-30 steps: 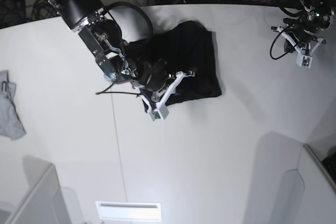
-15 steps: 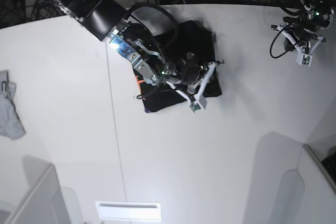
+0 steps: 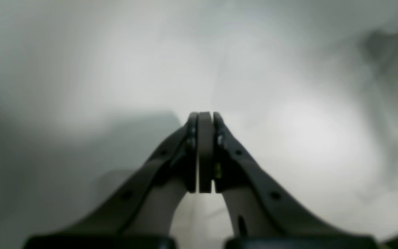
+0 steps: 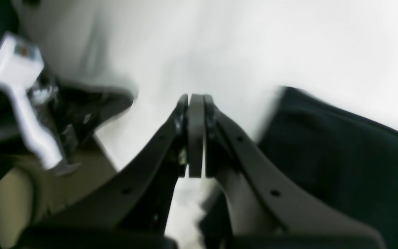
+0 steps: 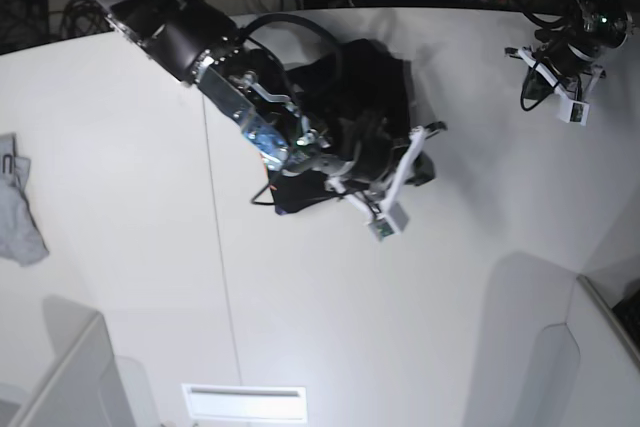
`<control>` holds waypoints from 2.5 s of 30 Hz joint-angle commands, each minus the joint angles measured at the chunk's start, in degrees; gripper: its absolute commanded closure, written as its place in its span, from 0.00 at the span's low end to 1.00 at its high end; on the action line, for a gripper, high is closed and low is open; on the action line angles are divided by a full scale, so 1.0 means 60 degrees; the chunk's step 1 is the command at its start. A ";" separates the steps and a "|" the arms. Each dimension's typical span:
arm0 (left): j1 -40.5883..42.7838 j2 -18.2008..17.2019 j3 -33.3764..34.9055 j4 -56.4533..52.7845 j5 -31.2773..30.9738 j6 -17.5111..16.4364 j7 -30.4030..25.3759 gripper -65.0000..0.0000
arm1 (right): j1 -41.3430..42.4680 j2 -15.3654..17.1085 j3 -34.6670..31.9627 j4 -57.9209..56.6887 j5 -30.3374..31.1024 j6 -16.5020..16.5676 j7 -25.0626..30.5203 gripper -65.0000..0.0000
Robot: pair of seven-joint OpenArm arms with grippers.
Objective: Fold the T-shirt properly
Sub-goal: 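Release the shirt and raise the right gripper away, then press and smooth the folded shirt flat with the left gripper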
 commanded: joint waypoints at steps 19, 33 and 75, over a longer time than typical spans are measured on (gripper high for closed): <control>-0.1186 0.0574 0.2771 -0.0921 -0.3334 -0.0079 0.0708 0.00 | -0.3514 0.2408 0.5241 0.3300 -0.0003 0.0560 0.0144 1.00; -0.1948 0.1014 0.4075 -0.1698 -0.3290 0.1921 0.0678 0.00 | -0.4129 0.2525 0.5885 0.3315 -0.0003 0.0897 0.0144 1.00; -0.6036 -0.2239 1.3848 -0.0614 0.1823 0.2507 0.0678 1.00 | -0.7807 0.2672 0.9153 0.3300 -0.0003 0.0897 0.0627 1.00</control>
